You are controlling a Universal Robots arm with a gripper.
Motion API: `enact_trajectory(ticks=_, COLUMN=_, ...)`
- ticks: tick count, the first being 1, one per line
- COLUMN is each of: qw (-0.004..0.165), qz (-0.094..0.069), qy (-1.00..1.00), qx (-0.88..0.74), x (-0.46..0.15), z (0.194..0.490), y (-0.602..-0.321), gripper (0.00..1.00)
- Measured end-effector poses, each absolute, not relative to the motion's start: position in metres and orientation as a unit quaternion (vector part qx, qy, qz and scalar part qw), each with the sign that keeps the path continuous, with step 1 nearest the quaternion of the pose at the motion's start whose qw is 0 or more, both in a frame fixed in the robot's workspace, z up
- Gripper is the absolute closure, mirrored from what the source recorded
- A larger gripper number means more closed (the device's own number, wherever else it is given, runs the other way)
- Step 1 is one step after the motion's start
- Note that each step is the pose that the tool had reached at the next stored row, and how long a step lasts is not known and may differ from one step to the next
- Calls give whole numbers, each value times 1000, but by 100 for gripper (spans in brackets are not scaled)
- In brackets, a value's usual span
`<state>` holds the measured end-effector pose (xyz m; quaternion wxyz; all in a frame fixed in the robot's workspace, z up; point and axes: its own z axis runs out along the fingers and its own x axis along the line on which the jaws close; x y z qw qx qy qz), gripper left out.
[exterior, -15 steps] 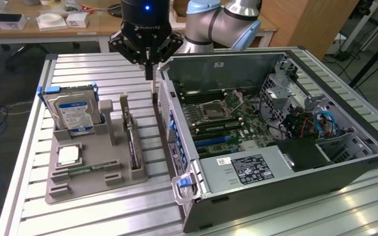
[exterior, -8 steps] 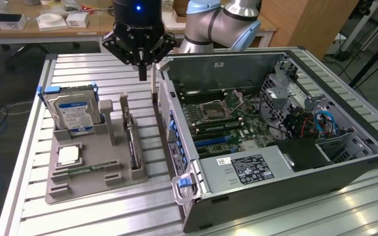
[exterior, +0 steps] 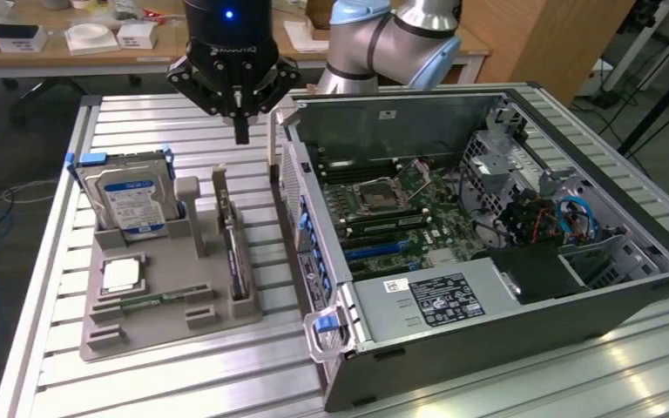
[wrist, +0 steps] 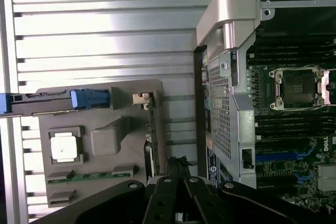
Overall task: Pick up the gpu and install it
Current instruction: 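Reach for the gpu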
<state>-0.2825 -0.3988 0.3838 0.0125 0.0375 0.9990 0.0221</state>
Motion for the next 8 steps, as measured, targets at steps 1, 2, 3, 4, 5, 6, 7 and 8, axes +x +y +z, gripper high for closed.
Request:
enact_trajectory(ticks=1, qw=13, qz=22, qy=999, qx=37, x=-284, z=384, y=-399, gripper=89)
enact_trajectory(ticks=2, qw=12, qz=22, qy=999, qx=37, x=-285, z=384, y=-399, gripper=89)
enact_trajectory(ticks=3, qw=12, qz=22, qy=999, qx=37, x=-287, z=384, y=-399, gripper=89)
enact_trajectory(ticks=4, qw=12, qz=22, qy=999, qx=37, x=-288, z=384, y=-399, gripper=89)
enact_trajectory(ticks=5, qw=13, qz=22, qy=999, qx=37, x=-290, z=384, y=-399, gripper=89)
enact_trajectory(ticks=6, qw=12, qz=22, qy=999, qx=37, x=-292, z=384, y=-399, gripper=89)
enact_trajectory(ticks=7, qw=12, qz=22, qy=999, qx=37, x=-293, z=383, y=-399, gripper=89)
enact_trajectory(ticks=8, qw=12, qz=22, qy=999, qx=37, x=-294, z=383, y=-399, gripper=89)
